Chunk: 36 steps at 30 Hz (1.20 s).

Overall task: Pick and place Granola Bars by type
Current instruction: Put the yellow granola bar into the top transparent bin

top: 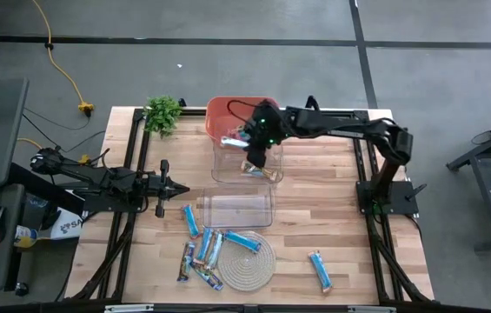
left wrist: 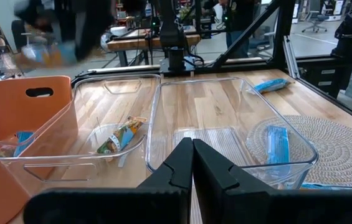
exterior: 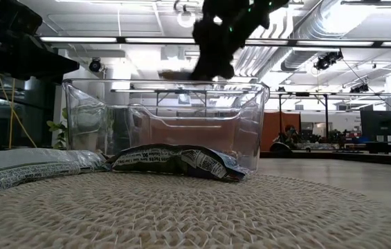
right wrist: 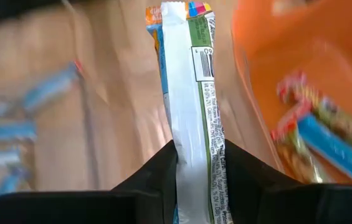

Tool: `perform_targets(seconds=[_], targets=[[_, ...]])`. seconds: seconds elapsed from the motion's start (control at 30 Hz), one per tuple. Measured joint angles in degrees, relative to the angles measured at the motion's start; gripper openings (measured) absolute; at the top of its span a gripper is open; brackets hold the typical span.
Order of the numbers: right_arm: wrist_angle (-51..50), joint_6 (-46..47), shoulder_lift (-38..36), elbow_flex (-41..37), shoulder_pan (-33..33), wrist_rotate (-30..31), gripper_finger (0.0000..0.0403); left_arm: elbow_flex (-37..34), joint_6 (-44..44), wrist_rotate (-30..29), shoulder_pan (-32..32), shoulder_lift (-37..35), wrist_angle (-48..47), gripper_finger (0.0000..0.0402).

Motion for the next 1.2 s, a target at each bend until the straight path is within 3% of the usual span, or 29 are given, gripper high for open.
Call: perform_targets(seconds=[0.47, 0.63, 1.2], targets=[[-17.51, -4.35, 4.06, -0.09, -0.78, 1.99, 0.0094, 0.01, 0.00, 0.00, 0.00, 0.02, -0.02, 0.0007], [-18.63, -4.31, 4.08, -0.80, -0.78, 4.01, 0.0094, 0.01, 0.00, 0.00, 0.01, 0.00, 0.00, 0.0007], [-16.29, -0.17, 9.41, -0.87, -0.09, 1.64, 0.0094, 0.01, 0.01, 0.00, 0.02, 0.01, 0.00, 0.0007]])
